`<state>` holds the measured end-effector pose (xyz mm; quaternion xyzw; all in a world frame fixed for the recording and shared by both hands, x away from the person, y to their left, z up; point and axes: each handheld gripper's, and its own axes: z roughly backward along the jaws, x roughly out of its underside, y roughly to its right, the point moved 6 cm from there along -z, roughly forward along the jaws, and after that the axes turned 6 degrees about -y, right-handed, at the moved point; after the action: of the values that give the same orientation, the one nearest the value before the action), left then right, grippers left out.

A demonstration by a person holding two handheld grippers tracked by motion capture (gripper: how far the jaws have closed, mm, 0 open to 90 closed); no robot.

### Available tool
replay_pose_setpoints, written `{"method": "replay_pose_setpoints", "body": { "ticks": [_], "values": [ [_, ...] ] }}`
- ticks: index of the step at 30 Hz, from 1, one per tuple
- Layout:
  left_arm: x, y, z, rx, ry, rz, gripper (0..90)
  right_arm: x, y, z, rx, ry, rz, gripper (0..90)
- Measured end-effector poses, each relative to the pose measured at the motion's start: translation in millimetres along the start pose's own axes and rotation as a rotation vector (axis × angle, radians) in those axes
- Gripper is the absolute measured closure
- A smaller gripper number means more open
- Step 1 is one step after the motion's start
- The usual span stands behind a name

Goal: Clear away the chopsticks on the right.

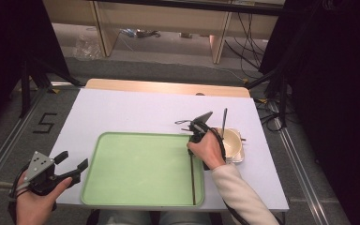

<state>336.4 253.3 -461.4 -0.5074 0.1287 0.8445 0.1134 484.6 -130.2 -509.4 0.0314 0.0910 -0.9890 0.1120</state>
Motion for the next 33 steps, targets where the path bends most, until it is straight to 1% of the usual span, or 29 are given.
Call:
{"method": "replay_pose_setpoints", "body": {
  "ticks": [1, 3, 4, 5, 6, 7, 8, 9, 10, 11, 12, 13, 14, 16, 17, 18, 19, 20, 21, 22, 23, 24, 25, 26, 27, 28, 30, 32, 33],
  "values": [
    [-0.1, 0.1, 0.1, 0.0, 0.001, 0.001, 23.3, -1.1, 2.6, -1.0, 0.004, 0.007, 0.039, 81.7],
    [-0.3, 0.0, 0.2, -0.001, 0.002, -0.001, 23.3, 0.6, -0.3, 0.5, 0.001, -0.009, -0.002, 81.3],
    [-0.3, 0.0, 0.2, -0.001, 0.002, -0.001, 23.3, 0.6, -0.3, 0.5, 0.001, -0.009, -0.002, 81.3],
    [-0.3, -0.1, 0.2, 0.0, 0.002, 0.0, 23.3, -0.9, 1.1, 2.8, -0.001, 0.011, 0.027, 81.0],
    [-0.3, 0.0, 0.3, 0.0, 0.002, -0.001, 23.3, -0.4, -0.4, 4.5, -0.003, 0.004, 0.004, 80.6],
    [-0.3, 0.0, 0.3, 0.0, 0.002, -0.001, 23.3, -0.4, -0.4, 4.5, -0.003, 0.004, 0.004, 80.6],
    [-0.3, -0.1, 0.4, 0.0, 0.002, 0.0, 23.3, -1.4, 0.3, 9.7, -0.008, 0.013, 0.032, 78.7],
    [-0.4, -0.2, 0.4, 0.0, 0.003, -0.001, 23.3, -4.7, 1.3, 10.8, 0.002, 0.059, 0.037, 78.0],
    [-0.3, -0.2, 0.3, 0.0, 0.002, -0.001, 23.3, -8.4, 4.0, 11.8, 0.011, 0.098, 0.085, 77.6],
    [-0.3, -0.2, 0.3, 0.0, 0.002, -0.001, 23.3, -8.4, 4.0, 11.8, 0.011, 0.098, 0.085, 77.6],
    [-0.1, -0.1, 0.2, -0.001, 0.001, -0.001, 23.3, -10.7, 5.1, 20.0, 0.026, 0.096, 0.116, 75.7],
    [-0.1, -0.1, 0.2, -0.001, 0.001, -0.001, 23.3, -10.7, 5.1, 20.0, 0.026, 0.096, 0.116, 75.7],
    [-0.3, 0.1, 0.2, -0.001, 0.003, -0.002, 23.3, -12.8, 5.4, 22.4, 0.034, 0.115, 0.141, 74.4],
    [-0.5, 0.0, 0.2, -0.001, 0.004, -0.003, 23.3, -19.8, 6.3, 38.1, 0.077, 0.136, 0.185, 72.0],
    [-0.5, 0.0, 0.2, -0.001, 0.004, -0.003, 23.3, -19.8, 6.3, 38.1, 0.077, 0.136, 0.185, 72.0],
    [-0.4, 0.1, 0.1, 0.0, 0.004, -0.003, 23.3, -24.4, 7.2, 46.9, 0.095, 0.143, 0.242, 71.6],
    [-0.4, 0.1, 0.0, 0.0, 0.004, -0.003, 23.3, -24.4, 7.2, 46.9, 0.095, 0.143, 0.242, 70.0],
    [-0.4, 0.1, 0.0, 0.0, 0.004, -0.003, 23.2, -27.3, 8.4, 49.9, 0.109, 0.156, 0.281, 68.9],
    [-0.4, 0.1, 0.1, 0.0, 0.004, -0.003, 23.3, -33.4, 12.8, 54.1, 0.146, 0.188, 0.384, 67.4],
    [-0.4, -0.1, 0.3, 0.0, 0.004, -0.003, 23.3, -41.5, 16.6, 60.0, 0.193, 0.196, 0.493, 64.8],
    [-0.4, -0.1, 0.3, 0.0, 0.004, -0.003, 23.3, -41.5, 16.6, 60.0, 0.193, 0.196, 0.493, 64.8],
    [-0.3, -0.2, 0.3, 0.0, 0.003, -0.003, 23.3, -43.4, 17.6, 61.8, 0.203, 0.191, 0.522, 64.2],
    [-0.2, -0.1, 0.2, 0.001, 0.003, -0.002, 23.3, -49.0, 19.9, 64.2, 0.238, 0.184, 0.612, 62.5],
    [-0.2, -0.1, 0.2, 0.001, 0.003, -0.002, 23.3, -51.2, 21.6, 65.1, 0.258, 0.177, 0.646, 61.1],
    [-0.2, -0.1, 0.1, 0.001, 0.002, -0.001, 23.3, -51.2, 21.6, 65.1, 0.258, 0.177, 0.646, 61.1],
    [-0.2, 0.0, 0.0, 0.001, 0.003, 0.0, 23.3, -52.5, 22.1, 65.6, 0.268, 0.17, 0.665, 59.0],
    [-0.1, 0.2, -0.3, 0.002, 0.002, 0.002, 23.3, -57.5, 24.1, 66.7, 0.293, 0.165, 0.72, 58.0],
    [0.0, 0.3, -0.4, 0.003, 0.001, 0.001, 23.3, -60.7, 25.0, 66.0, 0.302, 0.145, 0.766, 55.7],
    [0.0, 0.3, -0.4, 0.003, 0.001, 0.001, 23.3, -60.7, 25.0, 66.0, 0.302, 0.145, 0.766, 55.7]
  ]
}}
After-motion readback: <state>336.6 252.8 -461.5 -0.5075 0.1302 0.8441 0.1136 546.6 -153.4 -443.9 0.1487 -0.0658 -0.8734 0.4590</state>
